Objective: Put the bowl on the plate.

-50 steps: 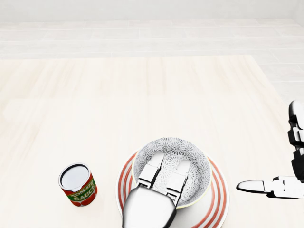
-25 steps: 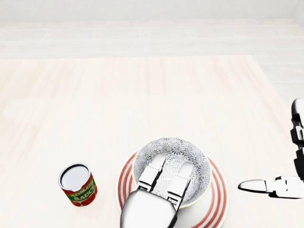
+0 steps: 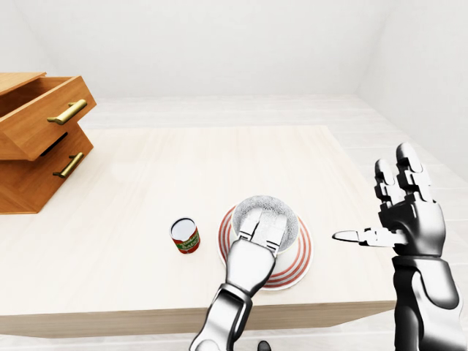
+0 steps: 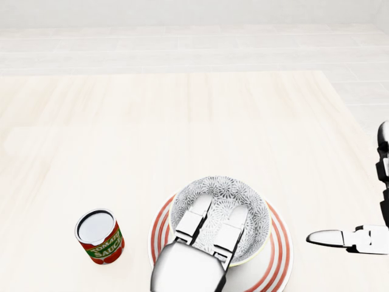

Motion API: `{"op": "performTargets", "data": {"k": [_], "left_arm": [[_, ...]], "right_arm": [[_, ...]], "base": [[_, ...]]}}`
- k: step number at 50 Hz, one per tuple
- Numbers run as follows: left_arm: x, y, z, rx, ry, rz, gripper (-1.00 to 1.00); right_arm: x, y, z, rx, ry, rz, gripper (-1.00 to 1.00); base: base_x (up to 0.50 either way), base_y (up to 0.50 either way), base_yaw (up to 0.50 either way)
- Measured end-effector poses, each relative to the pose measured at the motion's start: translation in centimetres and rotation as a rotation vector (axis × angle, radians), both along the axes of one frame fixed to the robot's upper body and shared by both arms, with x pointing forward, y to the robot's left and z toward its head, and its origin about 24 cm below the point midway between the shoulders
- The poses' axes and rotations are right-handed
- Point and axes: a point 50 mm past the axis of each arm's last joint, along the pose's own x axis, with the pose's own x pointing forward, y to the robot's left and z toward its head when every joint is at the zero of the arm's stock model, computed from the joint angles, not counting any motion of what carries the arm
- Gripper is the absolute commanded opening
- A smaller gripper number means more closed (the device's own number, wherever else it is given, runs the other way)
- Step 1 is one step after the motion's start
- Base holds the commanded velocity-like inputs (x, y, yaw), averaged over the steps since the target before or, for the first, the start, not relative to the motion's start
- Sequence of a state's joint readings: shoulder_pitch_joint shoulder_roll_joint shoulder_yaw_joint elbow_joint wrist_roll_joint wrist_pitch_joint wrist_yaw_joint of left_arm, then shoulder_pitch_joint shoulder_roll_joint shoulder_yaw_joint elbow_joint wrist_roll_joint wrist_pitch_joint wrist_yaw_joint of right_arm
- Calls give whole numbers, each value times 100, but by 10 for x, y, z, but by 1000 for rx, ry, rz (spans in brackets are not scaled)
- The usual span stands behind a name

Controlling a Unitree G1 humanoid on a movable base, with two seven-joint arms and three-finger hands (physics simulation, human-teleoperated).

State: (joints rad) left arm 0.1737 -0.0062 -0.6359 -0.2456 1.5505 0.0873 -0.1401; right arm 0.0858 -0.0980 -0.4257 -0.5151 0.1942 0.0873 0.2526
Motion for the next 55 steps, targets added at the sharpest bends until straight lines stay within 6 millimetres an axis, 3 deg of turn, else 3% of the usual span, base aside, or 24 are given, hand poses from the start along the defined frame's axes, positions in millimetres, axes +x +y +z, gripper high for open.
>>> {"op": "performTargets", "data": {"k": [27,55], "left_arm": [[-4,7,17,-9,-32,8,100],[-15,23,50,-25,-95,38,100]], "right_arm": [[0,-1,-1,6,3,0,100],[-4,0,3,-2,-14,2,100]], "base": [[0,0,0],[0,0,0]]}}
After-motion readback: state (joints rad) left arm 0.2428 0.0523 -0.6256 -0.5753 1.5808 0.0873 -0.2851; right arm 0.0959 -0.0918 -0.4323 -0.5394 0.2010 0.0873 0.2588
